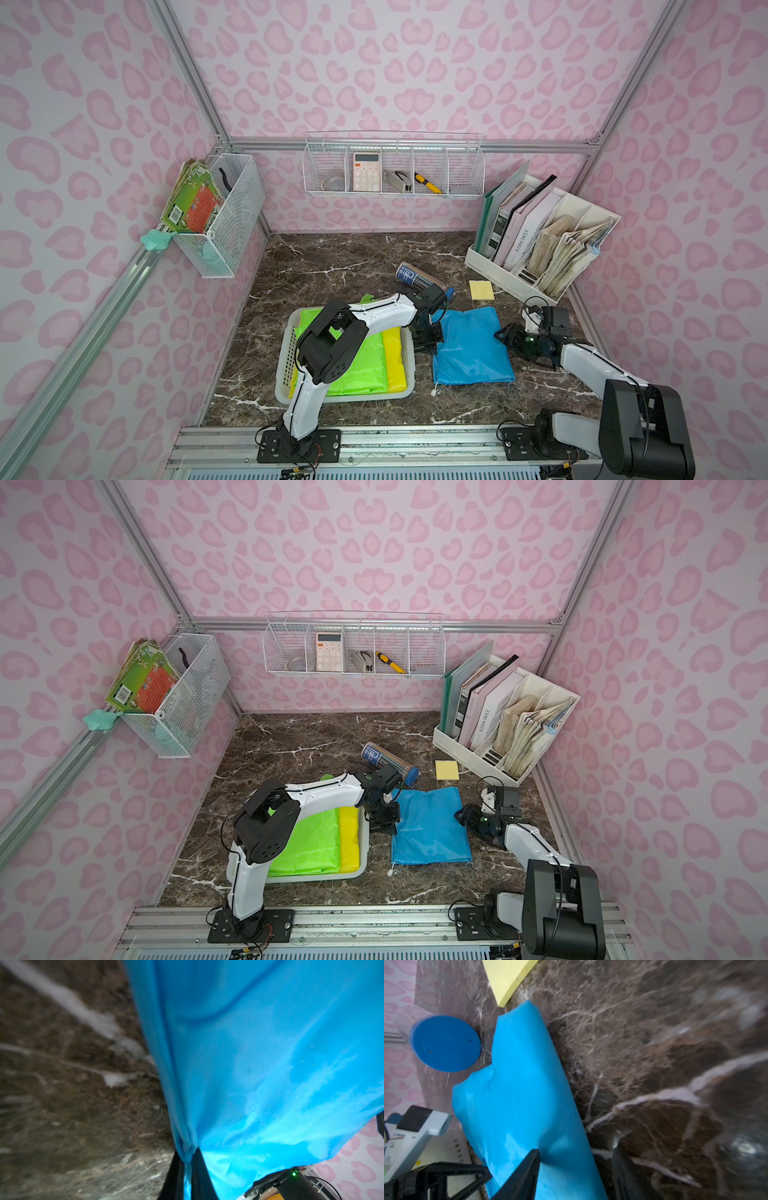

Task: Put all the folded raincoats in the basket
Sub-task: Pick up the raincoat from the center of the board.

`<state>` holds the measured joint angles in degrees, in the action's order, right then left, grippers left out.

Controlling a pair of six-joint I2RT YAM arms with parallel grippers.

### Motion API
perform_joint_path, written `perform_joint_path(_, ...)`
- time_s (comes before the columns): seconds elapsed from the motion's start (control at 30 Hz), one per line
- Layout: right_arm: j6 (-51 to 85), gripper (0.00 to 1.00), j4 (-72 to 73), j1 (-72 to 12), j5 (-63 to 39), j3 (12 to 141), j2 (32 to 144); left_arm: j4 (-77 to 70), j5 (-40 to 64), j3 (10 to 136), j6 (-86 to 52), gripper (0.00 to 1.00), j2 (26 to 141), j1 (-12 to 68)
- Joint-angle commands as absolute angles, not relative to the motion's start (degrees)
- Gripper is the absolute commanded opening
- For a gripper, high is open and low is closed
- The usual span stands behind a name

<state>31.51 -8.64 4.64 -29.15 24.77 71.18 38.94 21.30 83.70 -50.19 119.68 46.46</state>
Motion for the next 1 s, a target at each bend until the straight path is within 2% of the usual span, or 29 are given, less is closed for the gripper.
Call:
perform_joint_path(0.0,32.9,0.58,-5.4,3.8,-32.7,24.1,71.1,44.2,14.8,82.9,-48.8,0.0,121.6,46.4)
perform_joint_path(0.13,31.2,0.54,-9.3,3.7,-29.3,24.4,70.6,44.2,14.9,82.9,-48.7,0.0,121.7,46.4)
perform_joint_path(0.27,32.4,0.48,-9.3,3.0,-30.8,23.1,69.9,44.1,15.0,83.0,-48.6,0.0,121.6,46.4)
perform_joint_path(0.43,32.7,0.31,-10.0,2.9,-31.0,23.1,69.4,43.8,15.5,85.1,-48.3,0.0,121.4,46.4)
perform_joint_path(0.57,32.5,0.12,-11.5,2.9,-30.8,25.2,66.9,44.2,16.0,87.0,-47.4,0.0,121.1,46.4)
perform_joint_path(0.7,33.3,0.02,-15.2,2.9,-29.0,29.7,61.4,45.2,14.0,89.3,-47.2,0.0,117.2,46.4)
perform_joint_path(0.97,38.9,0.0,-20.5,0.9,-30.2,41.2,53.2,59.2,8.4,104.7,-42.7,0.0,108.8,45.7)
